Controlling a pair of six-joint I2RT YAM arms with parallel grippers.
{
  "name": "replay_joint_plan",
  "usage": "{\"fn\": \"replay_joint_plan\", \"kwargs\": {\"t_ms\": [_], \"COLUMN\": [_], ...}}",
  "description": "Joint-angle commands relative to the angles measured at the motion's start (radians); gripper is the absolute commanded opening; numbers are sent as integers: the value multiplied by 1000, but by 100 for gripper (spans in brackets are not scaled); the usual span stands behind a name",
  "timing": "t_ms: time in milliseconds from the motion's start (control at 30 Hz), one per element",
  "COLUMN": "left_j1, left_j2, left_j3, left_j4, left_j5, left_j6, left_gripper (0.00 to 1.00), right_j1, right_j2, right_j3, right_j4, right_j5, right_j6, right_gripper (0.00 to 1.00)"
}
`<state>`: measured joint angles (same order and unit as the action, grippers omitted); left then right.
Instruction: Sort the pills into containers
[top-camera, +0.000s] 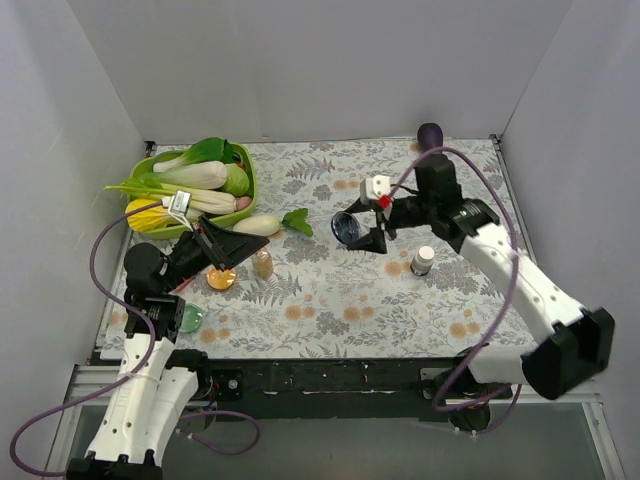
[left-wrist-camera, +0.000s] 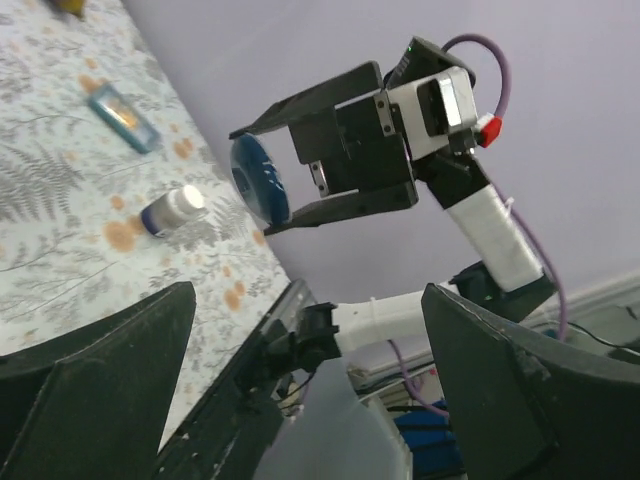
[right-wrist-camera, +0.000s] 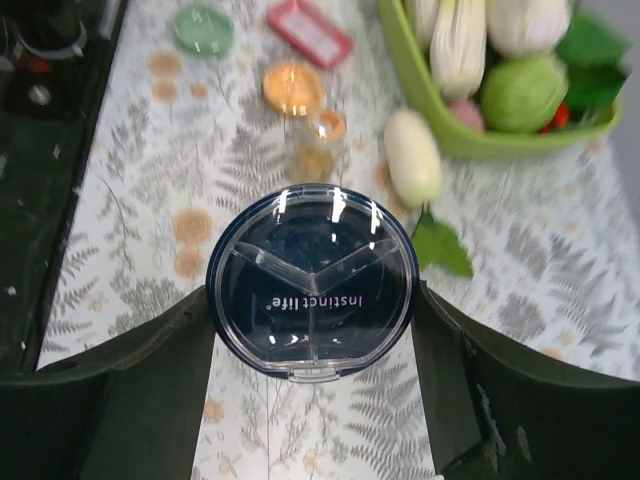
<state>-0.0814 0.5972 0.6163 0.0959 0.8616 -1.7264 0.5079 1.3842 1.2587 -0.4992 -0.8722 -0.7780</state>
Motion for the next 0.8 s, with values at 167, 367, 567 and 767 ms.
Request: {"fn": "replay_joint_plan", "kwargs": {"t_ms": [167, 367, 567, 767], "left_j1": [-277, -489, -612, -664], "left_j2": [91, 216, 318, 389], "left_j3": [-96, -116, -105, -99], "left_j4": [579, 761, 840, 896], "left_j5": [-189, -314, -388, -409], "left_j6": [-337, -378, -389, -400], "left_gripper": [98, 98, 98, 98], "right_j1": [17, 18, 37, 81], "right_j2": [-404, -462, -491, -514], "right_j3": [-334, -392, -426, -444], "right_j4": [703, 869, 912, 898], "right_j5": [-100, -57, -59, -62], "right_j6": [655, 819, 804, 698], "right_gripper": [33, 33, 33, 34]}}
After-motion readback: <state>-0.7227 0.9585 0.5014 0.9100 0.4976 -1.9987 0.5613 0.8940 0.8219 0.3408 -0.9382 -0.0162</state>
